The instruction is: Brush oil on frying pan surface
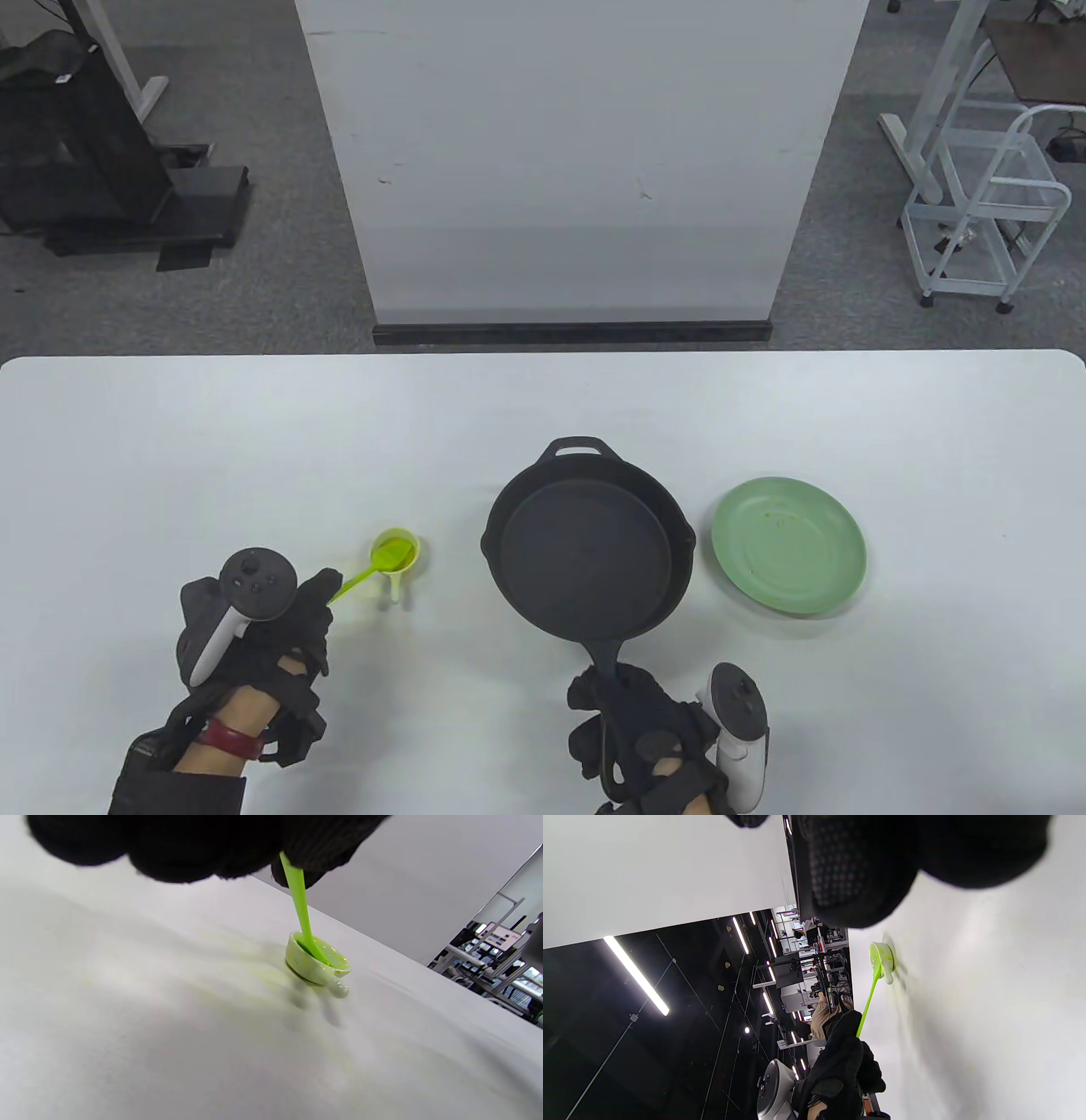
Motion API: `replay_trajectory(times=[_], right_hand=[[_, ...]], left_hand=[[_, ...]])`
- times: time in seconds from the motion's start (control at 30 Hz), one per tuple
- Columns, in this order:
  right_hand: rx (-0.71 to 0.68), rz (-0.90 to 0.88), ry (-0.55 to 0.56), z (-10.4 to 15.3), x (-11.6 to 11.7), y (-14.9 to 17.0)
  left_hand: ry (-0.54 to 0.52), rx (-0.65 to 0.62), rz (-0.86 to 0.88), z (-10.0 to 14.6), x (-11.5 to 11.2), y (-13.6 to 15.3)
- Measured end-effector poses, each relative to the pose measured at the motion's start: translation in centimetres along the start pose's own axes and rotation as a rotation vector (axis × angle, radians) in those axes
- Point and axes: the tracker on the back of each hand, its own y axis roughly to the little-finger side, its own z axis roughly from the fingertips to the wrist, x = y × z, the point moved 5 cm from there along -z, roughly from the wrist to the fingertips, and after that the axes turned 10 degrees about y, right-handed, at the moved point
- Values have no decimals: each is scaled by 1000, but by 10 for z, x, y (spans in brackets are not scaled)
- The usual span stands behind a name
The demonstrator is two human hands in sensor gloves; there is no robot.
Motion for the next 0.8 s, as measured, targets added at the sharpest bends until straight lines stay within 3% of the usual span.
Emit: replay_trajectory(times=[0.27, 0.37, 0.8], right_hand=[[-4, 0, -2, 0, 0, 0], [-2, 0, -3, 0, 0, 0], [-14, 2, -10, 0, 1, -1]], left_hand=[[-39, -49, 1, 10, 7, -4], [-72, -53, -102, 16, 11, -7], [-38, -52, -171, 30, 11, -9]])
